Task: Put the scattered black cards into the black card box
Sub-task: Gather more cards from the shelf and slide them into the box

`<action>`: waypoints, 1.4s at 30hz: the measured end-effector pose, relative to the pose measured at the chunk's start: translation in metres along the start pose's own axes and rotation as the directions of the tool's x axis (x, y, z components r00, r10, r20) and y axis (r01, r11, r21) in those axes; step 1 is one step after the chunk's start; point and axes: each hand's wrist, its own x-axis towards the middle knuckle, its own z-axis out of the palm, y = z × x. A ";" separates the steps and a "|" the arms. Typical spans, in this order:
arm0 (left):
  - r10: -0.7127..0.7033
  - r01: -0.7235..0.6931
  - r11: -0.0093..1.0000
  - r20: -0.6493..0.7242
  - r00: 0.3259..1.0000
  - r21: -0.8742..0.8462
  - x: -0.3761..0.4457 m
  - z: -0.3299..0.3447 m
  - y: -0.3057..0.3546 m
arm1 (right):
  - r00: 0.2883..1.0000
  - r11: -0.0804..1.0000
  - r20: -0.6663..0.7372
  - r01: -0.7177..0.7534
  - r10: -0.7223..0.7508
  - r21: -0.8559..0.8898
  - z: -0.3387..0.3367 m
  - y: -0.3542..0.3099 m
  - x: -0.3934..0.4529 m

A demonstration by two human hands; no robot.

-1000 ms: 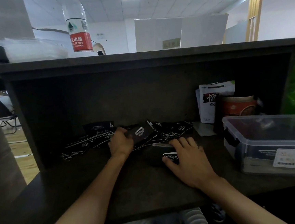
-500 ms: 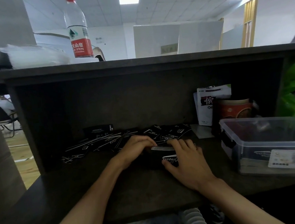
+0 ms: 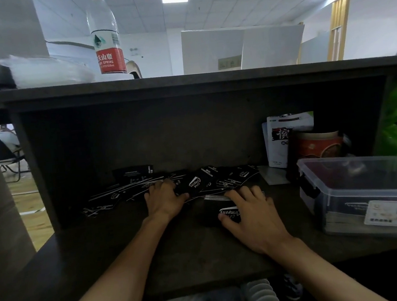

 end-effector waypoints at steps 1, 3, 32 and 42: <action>-0.019 0.017 0.995 -0.017 1.000 -0.103 -0.001 -0.002 0.001 | 1.000 1.000 -0.002 0.000 0.000 0.000 0.000 0.000 0.000; -0.069 0.055 0.914 -0.021 0.997 -0.402 0.000 -0.008 0.004 | 1.000 1.000 -0.007 0.002 -0.002 0.006 0.000 0.000 0.000; 0.148 0.276 0.573 0.428 0.891 -0.772 -0.063 0.003 0.087 | 1.000 0.999 0.018 0.006 -0.006 0.051 -0.009 0.011 -0.001; 0.378 -0.236 0.873 0.288 0.880 -0.427 0.021 0.016 0.094 | 0.999 0.997 -0.032 0.028 -0.025 0.073 -0.005 0.023 -0.002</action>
